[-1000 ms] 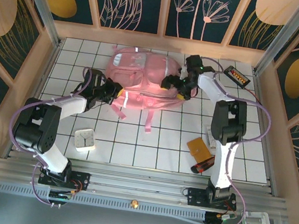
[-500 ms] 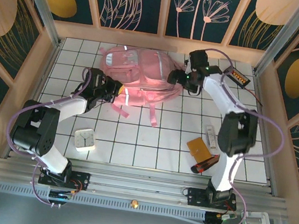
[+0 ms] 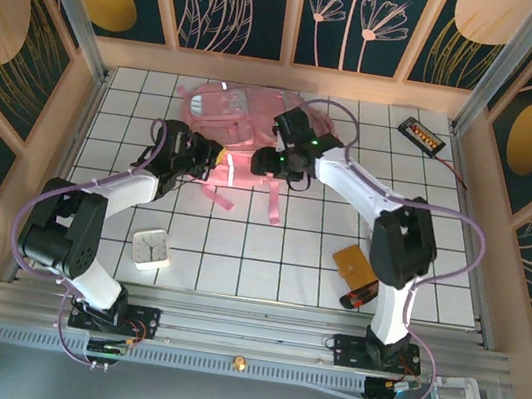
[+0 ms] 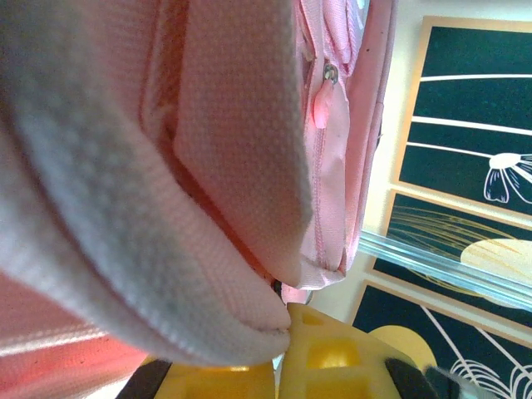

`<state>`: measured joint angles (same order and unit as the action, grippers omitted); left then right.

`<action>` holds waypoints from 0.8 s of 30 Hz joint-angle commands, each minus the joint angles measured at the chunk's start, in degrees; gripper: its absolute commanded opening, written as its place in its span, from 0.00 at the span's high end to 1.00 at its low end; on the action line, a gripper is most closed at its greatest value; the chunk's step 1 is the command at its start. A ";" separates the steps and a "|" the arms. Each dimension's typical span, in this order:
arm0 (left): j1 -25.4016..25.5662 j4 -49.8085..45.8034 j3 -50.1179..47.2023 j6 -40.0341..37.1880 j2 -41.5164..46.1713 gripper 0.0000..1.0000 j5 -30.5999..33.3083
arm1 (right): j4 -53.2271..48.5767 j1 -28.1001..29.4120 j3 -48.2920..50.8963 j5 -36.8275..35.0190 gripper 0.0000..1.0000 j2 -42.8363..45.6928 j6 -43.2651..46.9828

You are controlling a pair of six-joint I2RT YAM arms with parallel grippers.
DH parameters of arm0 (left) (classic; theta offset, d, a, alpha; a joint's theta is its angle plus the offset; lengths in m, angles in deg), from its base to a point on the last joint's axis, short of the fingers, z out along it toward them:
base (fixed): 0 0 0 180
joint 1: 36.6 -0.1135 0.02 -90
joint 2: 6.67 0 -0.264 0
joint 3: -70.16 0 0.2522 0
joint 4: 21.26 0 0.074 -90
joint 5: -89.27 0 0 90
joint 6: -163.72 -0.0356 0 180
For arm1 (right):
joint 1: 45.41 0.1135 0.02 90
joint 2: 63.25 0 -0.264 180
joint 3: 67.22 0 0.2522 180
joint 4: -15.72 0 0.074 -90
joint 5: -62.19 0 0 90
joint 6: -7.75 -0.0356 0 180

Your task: Pack the student bag

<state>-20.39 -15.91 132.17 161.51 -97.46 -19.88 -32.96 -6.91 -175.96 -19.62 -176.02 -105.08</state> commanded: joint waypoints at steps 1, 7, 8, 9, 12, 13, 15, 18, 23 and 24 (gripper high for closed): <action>0.73 4.87 1.53 1.78 1.57 1.00 -3.08 | -0.63 0.67 -5.26 -1.91 0.37 -2.69 0.99; 0.69 4.99 1.38 1.77 1.66 1.00 -3.43 | -1.61 0.75 -10.96 -1.34 0.44 -7.83 1.62; 0.72 5.02 1.34 1.73 1.64 1.00 -3.58 | -1.77 0.73 -12.01 -1.09 0.46 -8.57 1.65; 0.71 5.02 1.28 1.71 1.60 1.00 -3.69 | -1.99 0.75 -12.88 -0.70 0.48 -9.27 1.69; 0.69 5.10 1.21 1.76 1.52 1.00 -3.87 | -2.67 0.72 -15.20 0.24 0.52 -11.27 1.74; 0.74 5.10 1.24 1.79 1.49 1.00 -3.94 | -2.87 0.76 -15.60 0.50 0.52 -11.70 1.69; 0.69 5.12 1.41 1.77 1.31 1.00 -4.13 | -3.06 0.71 -15.66 1.18 0.54 -12.03 1.50; 0.75 5.15 1.63 1.78 0.93 1.00 -4.53 | -2.17 0.65 -13.95 2.60 0.54 -11.38 1.30; 0.67 5.01 2.11 1.60 0.58 1.00 -4.84 | 2.21 -0.63 -7.44 9.16 0.55 -8.49 -0.67; 0.72 5.02 2.11 1.53 0.54 1.00 -4.84 | 2.90 -0.81 -5.93 9.69 0.55 -7.65 -1.24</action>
<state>-20.39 -15.98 132.17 161.49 -97.48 -20.19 -31.91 -7.19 -185.58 -14.55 -186.34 -104.27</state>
